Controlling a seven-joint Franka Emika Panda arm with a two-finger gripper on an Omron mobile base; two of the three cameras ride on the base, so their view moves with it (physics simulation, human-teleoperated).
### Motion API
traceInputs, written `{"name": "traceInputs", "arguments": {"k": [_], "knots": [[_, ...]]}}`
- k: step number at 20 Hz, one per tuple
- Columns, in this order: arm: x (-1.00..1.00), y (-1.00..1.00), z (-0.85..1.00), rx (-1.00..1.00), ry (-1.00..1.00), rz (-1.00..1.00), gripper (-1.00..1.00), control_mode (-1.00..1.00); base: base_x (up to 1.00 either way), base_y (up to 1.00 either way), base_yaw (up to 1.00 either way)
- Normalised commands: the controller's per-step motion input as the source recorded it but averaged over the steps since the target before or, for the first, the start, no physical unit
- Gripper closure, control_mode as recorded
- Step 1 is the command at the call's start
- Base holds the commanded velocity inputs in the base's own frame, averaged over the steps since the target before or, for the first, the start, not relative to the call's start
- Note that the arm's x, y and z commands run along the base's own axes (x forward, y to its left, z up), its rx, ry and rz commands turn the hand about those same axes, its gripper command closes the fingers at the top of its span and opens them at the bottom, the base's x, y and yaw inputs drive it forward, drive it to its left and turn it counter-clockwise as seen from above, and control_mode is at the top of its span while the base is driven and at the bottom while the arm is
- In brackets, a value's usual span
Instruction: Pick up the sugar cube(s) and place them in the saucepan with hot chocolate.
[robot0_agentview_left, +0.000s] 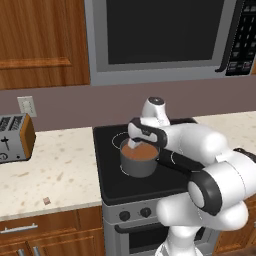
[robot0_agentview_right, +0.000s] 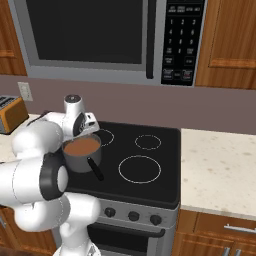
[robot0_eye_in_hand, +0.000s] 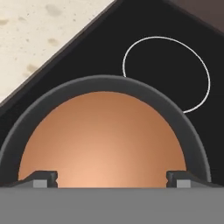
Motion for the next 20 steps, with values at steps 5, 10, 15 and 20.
{"name": "traceInputs", "arguments": {"k": [5, 10, 15, 20], "knots": [[-0.24, 0.0, 0.43, 0.02, -0.09, 0.0, -1.0, -1.0, 0.0, 0.0, 0.0], [-0.27, 0.0, 0.23, 0.08, -0.12, 0.0, -1.0, -1.0, 0.0, 0.0, 0.0], [-0.43, 0.0, 0.06, 0.05, -0.05, 0.0, -1.0, -1.0, 0.0, 0.0, 0.0], [-0.49, 0.0, 0.0, 0.02, -0.04, 0.0, -1.0, -1.0, 0.0, 0.0, 0.0]]}}
